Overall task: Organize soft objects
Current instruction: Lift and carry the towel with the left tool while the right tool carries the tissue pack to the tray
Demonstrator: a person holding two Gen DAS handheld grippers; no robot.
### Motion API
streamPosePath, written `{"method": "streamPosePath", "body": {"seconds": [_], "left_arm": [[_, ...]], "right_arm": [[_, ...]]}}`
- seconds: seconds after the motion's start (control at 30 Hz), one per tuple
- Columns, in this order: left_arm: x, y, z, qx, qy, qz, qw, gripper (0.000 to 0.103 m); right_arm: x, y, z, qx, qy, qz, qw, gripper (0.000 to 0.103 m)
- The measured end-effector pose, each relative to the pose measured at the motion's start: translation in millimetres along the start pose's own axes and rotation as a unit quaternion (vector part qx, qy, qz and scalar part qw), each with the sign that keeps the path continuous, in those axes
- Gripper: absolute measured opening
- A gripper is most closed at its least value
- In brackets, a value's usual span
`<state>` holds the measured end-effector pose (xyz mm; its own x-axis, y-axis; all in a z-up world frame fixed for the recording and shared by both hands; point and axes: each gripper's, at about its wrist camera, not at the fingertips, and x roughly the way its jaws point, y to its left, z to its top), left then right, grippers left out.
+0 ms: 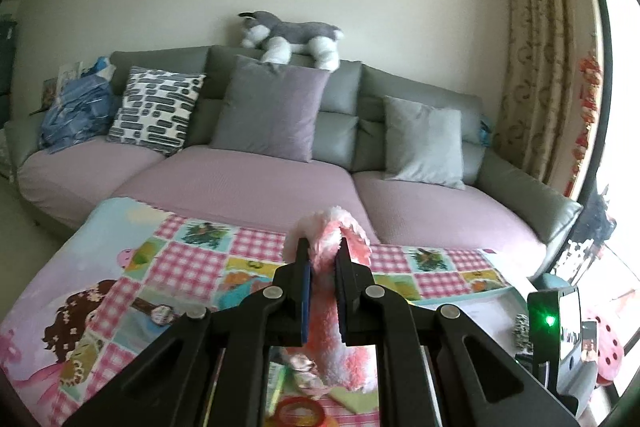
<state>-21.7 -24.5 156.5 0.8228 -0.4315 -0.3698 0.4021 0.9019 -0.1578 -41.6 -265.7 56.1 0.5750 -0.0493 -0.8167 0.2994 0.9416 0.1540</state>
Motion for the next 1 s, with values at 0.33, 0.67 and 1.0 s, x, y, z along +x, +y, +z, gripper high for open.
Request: {"method": "streamPosePath", "body": {"seconds": [0.33, 0.67, 1.0], "left_arm": [[5, -51, -6, 0.028, 0.01, -0.053, 0.9982, 0.011], [15, -118, -25, 0.07, 0.04, -0.12, 0.9895, 0.011], [32, -168, -51, 0.107, 0.094, -0.169, 0.9754, 0.011]], "right_arm": [[-20, -77, 0, 0.081, -0.017, -0.058, 0.995, 0.05], [-37, -141, -14, 0.146, -0.02, -0.1, 0.984, 0.05], [-34, -172, -27, 0.172, 0.004, -0.129, 0.977, 0.05]]}}
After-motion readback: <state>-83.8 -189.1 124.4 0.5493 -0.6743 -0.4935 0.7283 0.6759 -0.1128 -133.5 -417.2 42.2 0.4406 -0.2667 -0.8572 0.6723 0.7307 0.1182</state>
